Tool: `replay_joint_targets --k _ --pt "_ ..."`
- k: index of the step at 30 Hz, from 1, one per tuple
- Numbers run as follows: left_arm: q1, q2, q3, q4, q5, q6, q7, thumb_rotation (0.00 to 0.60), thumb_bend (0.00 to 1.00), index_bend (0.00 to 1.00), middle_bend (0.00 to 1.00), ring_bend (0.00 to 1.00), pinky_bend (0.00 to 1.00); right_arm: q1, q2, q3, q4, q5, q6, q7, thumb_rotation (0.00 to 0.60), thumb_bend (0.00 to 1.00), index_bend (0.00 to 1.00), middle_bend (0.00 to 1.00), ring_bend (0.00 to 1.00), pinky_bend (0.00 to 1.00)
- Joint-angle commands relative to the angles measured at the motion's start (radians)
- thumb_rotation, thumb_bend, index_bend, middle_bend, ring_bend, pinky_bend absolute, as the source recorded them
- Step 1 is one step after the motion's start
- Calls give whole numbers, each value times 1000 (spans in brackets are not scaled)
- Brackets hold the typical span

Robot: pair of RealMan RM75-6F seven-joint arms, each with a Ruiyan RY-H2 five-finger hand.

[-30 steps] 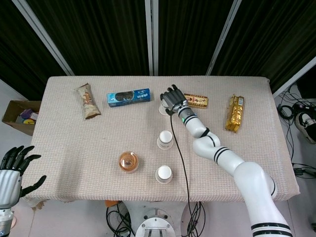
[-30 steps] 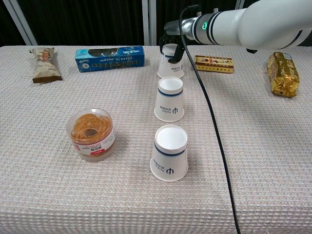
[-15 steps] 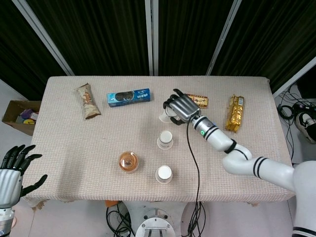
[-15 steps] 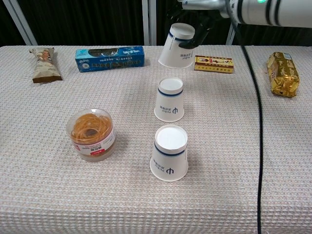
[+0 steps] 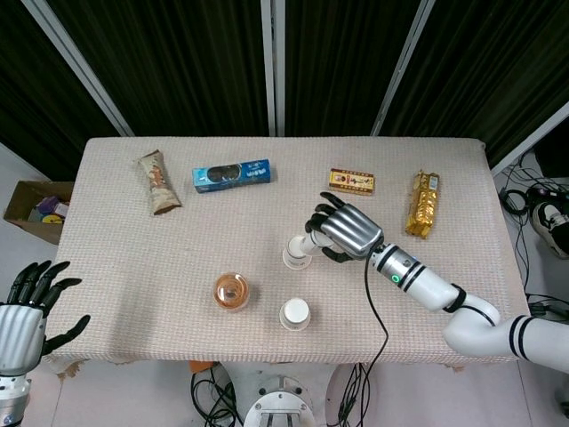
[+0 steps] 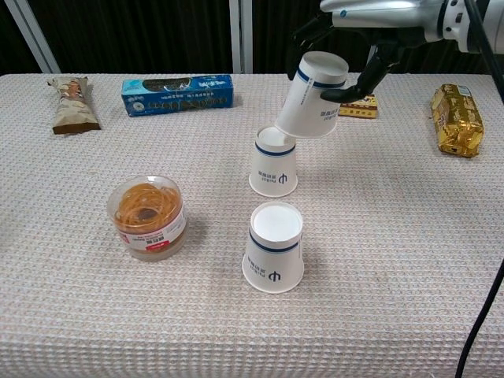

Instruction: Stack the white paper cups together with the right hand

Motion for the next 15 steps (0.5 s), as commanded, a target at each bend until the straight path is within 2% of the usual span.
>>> replay_joint_targets --k 1,15 --pt "2 2 0 0 -2 1 -1 600 180 321 171 97 109 19 -35 13 22 -16 -7 3 600 361 459 376 171 110" --pt "7 -1 0 8 -14 -2 -14 600 180 320 172 97 109 72 -113 27 84 25 -71 -92 600 358 429 338 125 78"
